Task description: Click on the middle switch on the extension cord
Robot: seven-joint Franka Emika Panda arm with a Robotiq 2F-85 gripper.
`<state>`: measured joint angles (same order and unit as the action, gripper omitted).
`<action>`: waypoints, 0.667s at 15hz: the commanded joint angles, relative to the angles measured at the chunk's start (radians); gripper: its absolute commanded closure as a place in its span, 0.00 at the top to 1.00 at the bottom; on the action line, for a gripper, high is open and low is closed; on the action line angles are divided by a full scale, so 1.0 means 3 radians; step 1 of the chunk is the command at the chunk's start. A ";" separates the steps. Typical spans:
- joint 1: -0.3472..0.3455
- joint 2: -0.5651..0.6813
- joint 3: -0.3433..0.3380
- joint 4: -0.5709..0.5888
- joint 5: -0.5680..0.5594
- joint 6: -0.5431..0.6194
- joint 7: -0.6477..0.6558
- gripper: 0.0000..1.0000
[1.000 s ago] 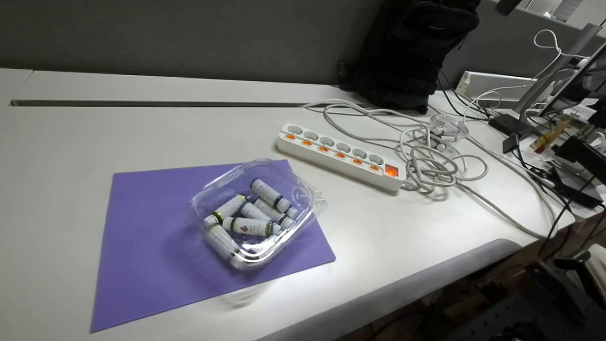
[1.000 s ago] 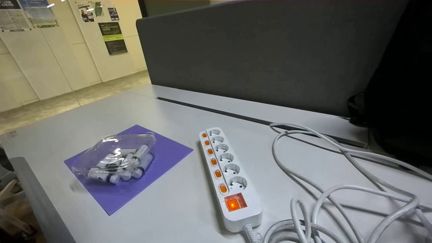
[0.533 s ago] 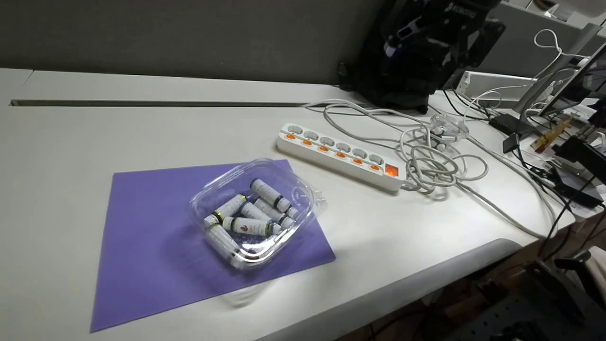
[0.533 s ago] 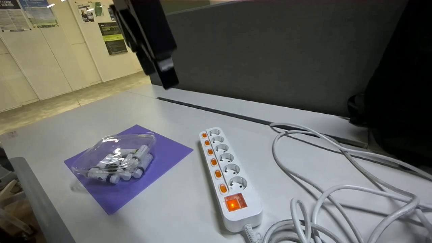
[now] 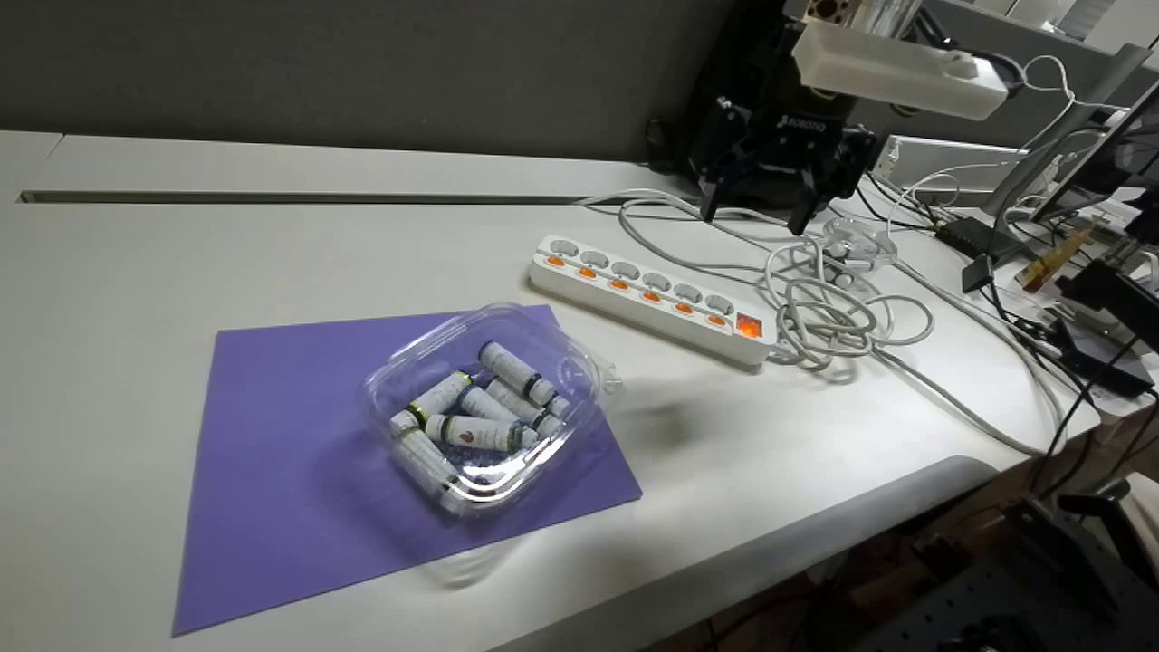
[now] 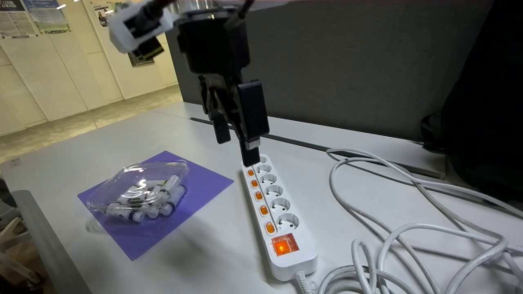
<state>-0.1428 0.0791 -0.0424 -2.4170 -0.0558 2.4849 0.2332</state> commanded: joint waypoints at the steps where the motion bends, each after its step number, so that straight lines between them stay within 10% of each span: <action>1: 0.0083 0.0089 -0.0095 0.0079 0.0014 -0.0068 -0.0022 1.00; 7: 0.0230 0.0228 -0.0205 0.0097 -0.0505 0.0151 0.0442 1.00; 8: 0.0260 0.0291 -0.0215 0.0105 -0.0567 0.0222 0.0496 0.75; 10: 0.0342 0.0421 -0.0266 0.0114 -0.0764 0.0414 0.0716 0.67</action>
<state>-0.0826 0.1582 -0.0916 -2.3842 -0.2044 2.5392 0.3382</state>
